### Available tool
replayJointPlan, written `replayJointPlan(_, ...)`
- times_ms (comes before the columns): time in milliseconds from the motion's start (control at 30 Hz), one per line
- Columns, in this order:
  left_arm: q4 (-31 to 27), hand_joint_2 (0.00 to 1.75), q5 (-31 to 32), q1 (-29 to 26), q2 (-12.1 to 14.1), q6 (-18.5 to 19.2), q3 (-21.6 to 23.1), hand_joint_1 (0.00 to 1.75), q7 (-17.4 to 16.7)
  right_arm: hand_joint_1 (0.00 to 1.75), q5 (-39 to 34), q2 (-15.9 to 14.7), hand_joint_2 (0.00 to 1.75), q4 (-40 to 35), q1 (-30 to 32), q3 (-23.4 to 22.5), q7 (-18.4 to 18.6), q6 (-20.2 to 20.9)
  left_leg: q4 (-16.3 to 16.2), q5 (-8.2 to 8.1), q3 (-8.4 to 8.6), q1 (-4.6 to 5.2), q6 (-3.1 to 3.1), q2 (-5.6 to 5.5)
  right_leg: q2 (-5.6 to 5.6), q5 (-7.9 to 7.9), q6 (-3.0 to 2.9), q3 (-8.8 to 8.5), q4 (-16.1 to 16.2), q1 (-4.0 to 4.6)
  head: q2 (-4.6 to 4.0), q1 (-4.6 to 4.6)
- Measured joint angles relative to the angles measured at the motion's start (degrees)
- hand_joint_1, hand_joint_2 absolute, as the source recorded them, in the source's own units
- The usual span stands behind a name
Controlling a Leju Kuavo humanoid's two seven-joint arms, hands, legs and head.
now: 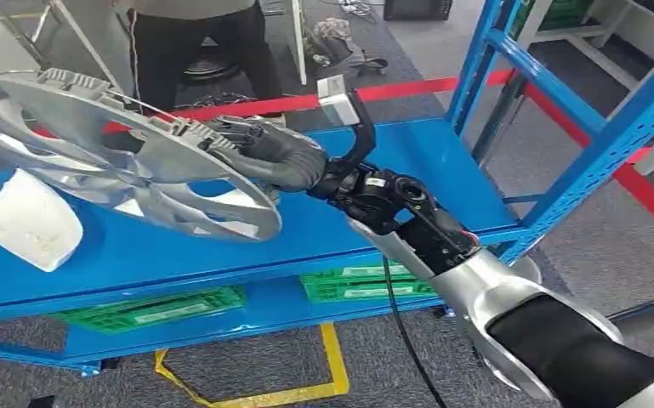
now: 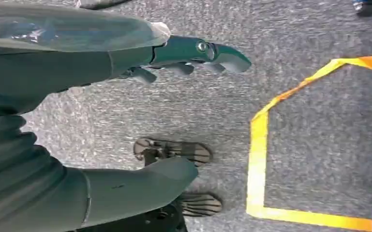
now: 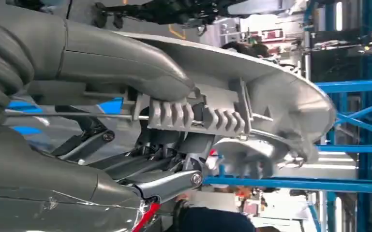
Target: Take the parts from the cabinet and place them on the table.
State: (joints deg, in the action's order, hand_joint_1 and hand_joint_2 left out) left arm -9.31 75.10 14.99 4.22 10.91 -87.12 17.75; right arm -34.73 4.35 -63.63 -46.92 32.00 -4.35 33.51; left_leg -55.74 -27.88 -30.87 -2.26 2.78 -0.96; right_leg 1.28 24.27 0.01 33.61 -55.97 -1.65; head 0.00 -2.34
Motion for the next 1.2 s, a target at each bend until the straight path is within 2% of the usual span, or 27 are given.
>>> replayJointPlan(33, 0.00, 1.75, 0.02, 0.14, 0.02, 0.00, 0.00, 0.00, 0.00, 1.75, -0.02, -0.02, 1.75, 0.00, -0.02, -0.04, -0.02, -0.02, -3.93, -1.71, -2.06, 0.06, 0.07, 0.44, -0.28, 0.12, -0.31, -0.08, 0.01, 0.06, 0.00, 0.55)
replayJointPlan(100, 0.00, 1.75, 0.02, 0.15, 0.07, 0.00, 0.00, 0.00, -0.02, 1.75, -0.04, -0.02, 1.75, 0.00, 0.07, -0.05, -0.11, -0.02, -14.02, -5.06, -7.86, 0.19, 0.20, 0.48, -0.73, 0.29, -0.66, -0.23, 0.01, 0.36, 0.00, 1.29)
replayJointPlan(133, 0.00, 1.75, 0.07, 0.06, 0.04, 0.00, 0.00, 0.00, -0.02, 1.75, -0.04, -0.02, 1.75, 0.00, 0.18, -0.07, -0.09, -0.04, -17.55, -5.39, -10.30, 0.20, 0.11, 0.49, -0.95, 0.44, -0.88, -0.35, 0.00, 0.56, 0.00, 1.51)
replayJointPlan(167, 0.00, 1.75, 0.09, -0.03, 0.04, 0.00, 0.00, 0.00, -0.04, 1.75, 0.00, -0.02, 1.75, 0.00, 0.22, -0.07, -0.04, -0.07, -17.69, -4.20, -11.07, 0.21, -0.10, 0.49, -1.09, 0.53, -1.00, -0.54, 0.00, 0.72, 0.00, 1.53)
replayJointPlan(200, 0.00, 1.75, 0.13, -0.04, 0.02, 0.00, 0.00, 0.00, -0.04, 1.75, 0.11, -0.02, 1.75, 0.00, 0.21, -0.06, 0.09, -0.11, -15.08, -1.74, -10.49, 0.29, -0.40, 0.50, -1.27, 0.67, -1.07, -0.73, 0.00, 0.86, 0.00, 1.58)
replayJointPlan(267, 0.00, 1.75, 0.15, 0.04, 0.09, -0.04, 0.00, 0.00, -0.04, 1.75, 0.13, -0.02, 1.75, -0.02, 0.16, -0.07, 0.15, -0.11, -5.31, 3.94, -6.58, 0.67, -1.24, 1.01, -1.58, 0.97, -1.05, -1.24, 0.01, 1.06, 0.00, 1.62)
replayJointPlan(300, 0.00, 1.75, 0.15, 0.11, 0.13, -0.09, 0.00, 0.00, -0.04, 1.75, 0.13, -0.02, 1.75, -0.07, 0.06, -0.07, 0.15, -0.09, -0.66, 5.57, -4.64, 1.11, -1.82, 2.38, -1.66, 1.12, -0.91, -1.37, 0.02, 1.08, 0.00, 1.71)
replayJointPlan(333, 0.00, 1.75, 0.15, 0.36, 0.17, -0.11, 0.00, 0.00, -0.04, 1.75, 0.13, -0.02, 1.75, -0.09, -0.08, -0.09, 0.15, -0.09, 0.72, 4.80, -4.01, 1.72, -1.95, 2.74, -1.71, 1.32, -0.58, -1.23, -0.14, 1.65, 0.00, 1.93)
replayJointPlan(433, 0.00, 1.75, 0.17, 0.39, 0.13, -0.11, 0.00, 0.00, -0.09, 1.75, 0.17, -0.02, 1.75, -0.09, -0.05, -0.17, 0.22, -0.09, 0.57, 4.75, -4.24, 1.89, -2.33, 1.80, -2.54, 1.42, 0.15, -1.50, 0.31, 1.41, 0.00, 1.79)
replayJointPlan(467, 0.00, 1.75, 0.17, 0.38, 0.13, -0.11, 0.00, 0.00, -0.09, 1.75, 0.17, -0.04, 1.75, -0.11, -0.10, -0.26, 0.24, -0.11, 1.06, 5.03, -3.95, 1.43, -2.74, 1.50, -2.77, 1.70, 0.60, -1.60, 0.25, 1.63, 0.00, 1.77)
replayJointPlan(500, 0.00, 1.75, 0.17, 0.38, 0.07, -0.11, 0.00, 0.00, -0.09, 1.75, 0.17, -0.04, 1.75, -0.20, -0.09, -0.35, 0.24, -0.11, 1.29, 5.11, -3.72, 1.28, -2.92, 1.36, -2.25, 2.66, 0.85, -0.94, -0.95, 1.31, 0.00, 1.71)
replayJointPlan(533, 0.00, 1.75, 0.17, 0.42, 0.07, -0.11, 0.00, 0.00, -0.09, 1.75, 0.17, -0.04, 1.75, -0.22, -0.18, -0.35, 0.22, -0.11, 1.26, 5.06, -3.66, 1.27, -3.33, 1.17, -1.90, 4.70, 0.91, 0.28, -3.97, 1.30, 0.00, 1.30)
replayJointPlan(600, 0.00, 1.75, 0.17, 0.38, 0.00, -0.11, 0.00, 0.00, -0.09, 1.75, 0.17, -0.04, 1.75, -0.22, 0.02, -0.35, 0.17, -0.11, 1.22, 4.99, -3.62, 1.38, -3.55, 0.61, -1.57, 9.23, 1.11, 4.78, -14.02, 1.24, 0.00, 0.59)
replayJointPlan(633, 0.00, 1.75, 0.17, 0.36, -0.02, -0.11, 0.00, 0.00, -0.09, 1.75, 0.17, -0.07, 1.75, -0.22, 0.21, -0.35, 0.17, -0.11, 1.20, 4.97, -3.62, 1.42, -3.58, 0.33, -1.54, 10.28, 1.19, 6.55, -17.66, 1.24, 0.00, 0.46)
replayJointPlan(667, 0.00, 1.75, 0.18, 0.32, -0.02, -0.11, 0.00, 0.00, -0.11, 1.75, 0.17, -0.09, 1.75, -0.22, 0.32, -0.35, 0.22, -0.11, 1.15, 4.94, -3.56, 1.44, -3.59, -0.03, -1.53, 9.96, 1.17, 7.30, -18.84, 1.24, 0.00, 0.24)
replayJointPlan(700, 0.00, 1.75, 0.17, 0.31, -0.04, -0.11, 0.00, 0.00, -0.11, 1.75, 0.24, -0.11, 1.75, -0.22, 0.32, -0.35, 0.31, -0.11, 1.11, 4.91, -3.51, 1.45, -3.59, -0.45, -1.48, 8.24, 1.05, 6.61, -16.99, 1.24, 0.00, 0.07)
replayJointPlan(767, 0.00, 1.75, 0.17, 0.32, -0.09, -0.11, 0.00, 0.00, -0.11, 1.75, 0.28, -0.13, 1.75, -0.24, 0.27, -0.35, 0.35, -0.11, 1.04, 4.77, -3.23, 1.45, -3.38, -1.26, -1.19, 2.62, 0.60, 2.12, -6.99, 1.24, 0.00, -0.43)
replayJointPlan(800, 0.00, 1.75, 0.17, 0.33, -0.11, -0.11, 0.00, 0.00, -0.11, 1.75, 0.28, -0.13, 1.75, -0.31, 0.16, -0.35, 0.33, -0.11, 0.99, 4.66, -3.16, 1.45, -3.22, -1.56, -0.26, 0.50, 0.21, -0.04, -2.10, 1.25, 0.00, -0.68)
replayJointPlan(833, 0.00, 1.75, 0.17, 0.36, -0.24, -0.11, 0.00, 0.00, -0.11, 1.75, 0.24, -0.13, 1.75, -0.33, 0.12, -0.35, 0.28, -0.09, 0.88, 4.63, -3.39, 1.77, -3.01, -1.71, 0.77, 1.27, 0.04, -0.85, -0.73, 1.32, 0.00, -0.44)
replayJointPlan(900, 0.00, 1.75, 0.17, 0.24, -0.24, -0.11, 0.00, 0.00, -0.13, 1.75, 0.22, -0.13, 1.75, -0.39, 0.13, -0.35, 0.24, -0.11, 0.88, 4.91, -3.77, 1.34, -2.37, -2.20, 0.36, 1.37, -0.12, -1.36, 0.08, 1.63, 0.00, -0.48)
replayJointPlan(967, -0.02, 1.75, 0.24, 0.05, -0.13, -0.11, 0.00, 0.00, -0.13, 1.75, 0.24, -0.11, 1.75, -0.44, 0.05, -0.35, 0.31, -0.11, 1.15, 5.13, -3.70, 1.54, -1.71, -2.67, -0.05, 0.97, -0.83, -1.65, 0.65, 1.25, 0.00, -0.46)
replayJointPlan(1000, 0.02, 1.75, 0.26, 0.04, -0.18, -0.11, 0.00, 0.00, -0.11, 1.75, 0.26, -0.11, 1.75, -0.46, 0.07, -0.35, 0.35, -0.11, 0.56, 4.48, -3.94, 1.25, -1.55, -1.87, -0.50, 0.69, -1.15, -2.08, 1.14, 1.01, 0.00, -0.48)
replayJointPlan(1033, 0.02, 1.75, 0.24, 0.14, -0.15, -0.11, 0.00, 0.00, -0.11, 1.75, 0.22, -0.11, 1.75, -0.46, 0.00, -0.37, 0.29, -0.11, -1.85, 2.90, -5.07, 1.38, -1.16, -0.65, -0.69, 0.61, -1.47, -2.12, 1.31, 0.99, 0.00, 0.20)
replayJointPlan(1067, 0.02, 1.75, 0.24, 0.23, -0.07, -0.11, 0.00, 0.00, -0.11, 1.75, 0.22, -0.11, 1.75, -0.48, -0.06, -0.37, 0.22, -0.11, -6.08, 0.76, -7.13, 1.25, -0.80, -0.11, -0.99, 0.62, -1.53, -2.11, 1.31, 0.99, 0.00, 0.64)
replayJointPlan(1133, 0.02, 1.75, 0.26, 0.16, -0.04, -0.11, 0.00, 0.00, -0.13, 1.75, 0.24, -0.11, 1.75, -0.48, 0.09, -0.35, 0.20, -0.11, -15.94, -2.82, -12.11, 1.10, -0.15, 0.31, -1.66, 0.69, -1.57, -2.10, 1.30, 0.99, 0.00, 1.22)
replayJointPlan(1167, 0.02, 1.75, 0.24, 0.09, -0.11, -0.11, 0.00, 0.00, -0.11, 1.75, 0.24, -0.11, 1.75, -0.48, 0.19, -0.35, 0.22, -0.11, -17.78, -2.88, -13.24, 0.97, 0.00, 0.45, -1.93, 0.71, -1.56, -2.10, 1.30, 0.98, 0.00, 1.40)
replayJointPlan(1200, 0.02, 1.75, 0.24, 0.03, -0.11, -0.11, 0.00, 0.00, -0.13, 1.75, 0.26, -0.11, 1.75, -0.48, 0.24, -0.35, 0.26, -0.11, -16.73, -1.68, -12.95, 0.75, 0.14, 0.54, -2.18, 0.77, -1.52, -2.10, 1.28, 0.96, 0.00, 1.47)
